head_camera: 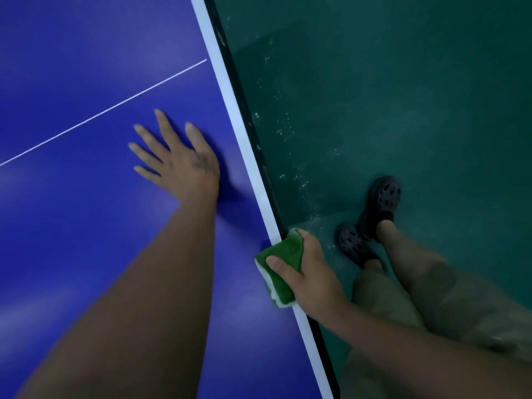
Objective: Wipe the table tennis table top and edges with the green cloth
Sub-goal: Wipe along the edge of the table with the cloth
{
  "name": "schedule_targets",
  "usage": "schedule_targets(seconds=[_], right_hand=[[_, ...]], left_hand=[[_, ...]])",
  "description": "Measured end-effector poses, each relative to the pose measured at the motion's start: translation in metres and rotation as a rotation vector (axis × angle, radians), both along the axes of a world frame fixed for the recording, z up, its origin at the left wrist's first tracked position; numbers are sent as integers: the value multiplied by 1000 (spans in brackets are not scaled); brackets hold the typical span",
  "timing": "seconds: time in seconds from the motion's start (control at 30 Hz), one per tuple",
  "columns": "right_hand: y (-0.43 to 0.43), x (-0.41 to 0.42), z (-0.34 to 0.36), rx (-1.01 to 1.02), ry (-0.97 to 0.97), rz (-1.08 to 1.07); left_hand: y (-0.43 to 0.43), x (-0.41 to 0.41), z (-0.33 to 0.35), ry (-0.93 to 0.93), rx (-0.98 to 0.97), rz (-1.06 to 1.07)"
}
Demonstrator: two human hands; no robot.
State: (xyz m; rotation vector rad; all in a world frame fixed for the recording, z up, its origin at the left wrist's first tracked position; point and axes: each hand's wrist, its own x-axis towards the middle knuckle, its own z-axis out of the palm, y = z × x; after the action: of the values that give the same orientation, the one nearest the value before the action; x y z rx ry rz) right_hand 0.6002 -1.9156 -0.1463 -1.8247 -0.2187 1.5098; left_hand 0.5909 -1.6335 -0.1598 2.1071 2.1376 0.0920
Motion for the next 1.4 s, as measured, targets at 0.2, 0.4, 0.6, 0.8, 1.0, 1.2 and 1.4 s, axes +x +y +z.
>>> schedule_targets(seconds=[0.2,0.4,0.6,0.8,1.0,1.2,1.4], right_hand=[[26,14,5,-24,26,-31],[100,45,5,13,23,-126],[187,111,-13,93,-169,76],[170,102,-8,109,-147,13],[116,61,3,10,-6,-168],[169,82,4,-3,-109,-158],[257,132,-2,29,-205,-102]], left_hand=[[69,38,-11,14,28,-7],[67,37,-11,22,68,-12],[66,38,-6,11,51,-20],[64,40,-6,18,45,-12],[63,39,-4,3,55,-18],[63,37,-3,-31,75,-20],[65,38,-1,-71,65,-7]])
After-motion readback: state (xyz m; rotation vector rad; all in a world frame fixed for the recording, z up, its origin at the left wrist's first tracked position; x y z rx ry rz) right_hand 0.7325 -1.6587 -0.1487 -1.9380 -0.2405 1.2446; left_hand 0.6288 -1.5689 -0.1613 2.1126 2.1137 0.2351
